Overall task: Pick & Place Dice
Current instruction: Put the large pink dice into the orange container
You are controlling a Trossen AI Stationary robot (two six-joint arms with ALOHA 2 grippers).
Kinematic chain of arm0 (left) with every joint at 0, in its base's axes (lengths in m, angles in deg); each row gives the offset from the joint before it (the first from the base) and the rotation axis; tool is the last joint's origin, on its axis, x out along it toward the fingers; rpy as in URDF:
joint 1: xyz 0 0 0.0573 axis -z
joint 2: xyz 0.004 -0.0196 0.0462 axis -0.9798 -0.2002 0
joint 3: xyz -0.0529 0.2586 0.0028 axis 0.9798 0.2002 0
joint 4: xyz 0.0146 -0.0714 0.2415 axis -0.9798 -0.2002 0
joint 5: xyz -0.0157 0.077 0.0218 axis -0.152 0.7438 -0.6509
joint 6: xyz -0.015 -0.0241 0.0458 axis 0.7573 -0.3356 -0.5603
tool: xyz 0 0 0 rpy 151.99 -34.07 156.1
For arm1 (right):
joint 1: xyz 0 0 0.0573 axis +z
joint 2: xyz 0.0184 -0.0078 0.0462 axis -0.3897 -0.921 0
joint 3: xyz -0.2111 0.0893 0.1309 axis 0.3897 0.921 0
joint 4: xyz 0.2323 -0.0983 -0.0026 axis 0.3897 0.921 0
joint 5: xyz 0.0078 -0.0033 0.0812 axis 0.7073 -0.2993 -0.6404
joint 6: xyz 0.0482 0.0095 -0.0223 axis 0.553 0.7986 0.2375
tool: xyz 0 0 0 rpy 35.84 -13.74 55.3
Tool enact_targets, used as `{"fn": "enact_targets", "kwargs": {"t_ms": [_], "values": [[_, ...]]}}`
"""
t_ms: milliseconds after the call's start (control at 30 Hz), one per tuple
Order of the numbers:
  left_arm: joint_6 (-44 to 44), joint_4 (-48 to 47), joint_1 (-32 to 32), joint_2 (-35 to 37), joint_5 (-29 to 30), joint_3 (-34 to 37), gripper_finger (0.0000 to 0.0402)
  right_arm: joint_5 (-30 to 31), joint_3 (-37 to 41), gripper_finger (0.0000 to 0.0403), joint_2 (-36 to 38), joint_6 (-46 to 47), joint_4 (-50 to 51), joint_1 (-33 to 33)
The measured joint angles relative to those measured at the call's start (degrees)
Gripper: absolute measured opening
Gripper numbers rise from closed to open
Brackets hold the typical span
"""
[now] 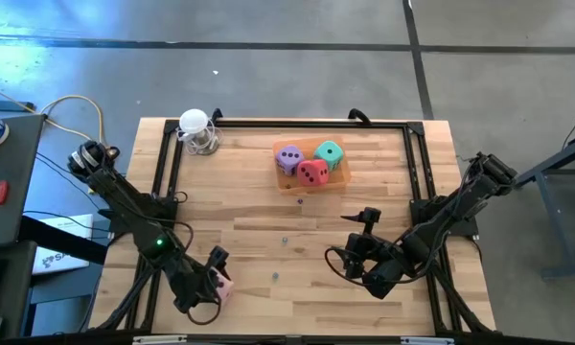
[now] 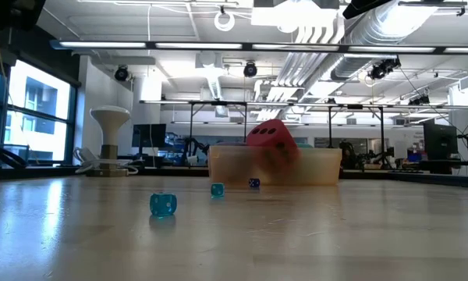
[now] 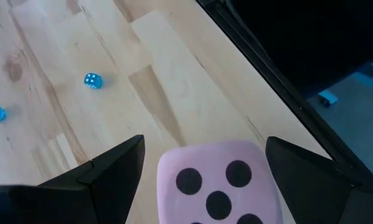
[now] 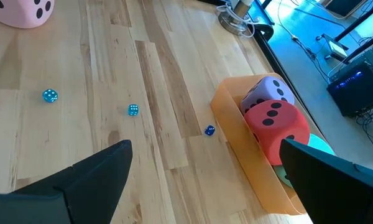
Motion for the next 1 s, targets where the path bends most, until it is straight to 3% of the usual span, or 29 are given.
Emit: {"fn": "enact_targets", "kwargs": {"t_ms": [367, 533, 1000], "values": [[-2.2, 1.3, 0.0, 0.0, -1.4, 0.0, 0.0326, 0.0, 0.0, 0.0400, 0.0, 0.0, 0.0, 0.0], [0.9, 5.3, 0.0, 0.0, 5.1, 0.0, 0.0326, 0.0, 0.0, 0.0400, 0.0, 0.0, 0.0, 0.0], [2.7, 9.1, 0.0, 0.0, 7.8, 0.0, 0.0336, 0.0, 0.0, 0.0400, 0.0, 0.0, 0.0, 0.0]]}}
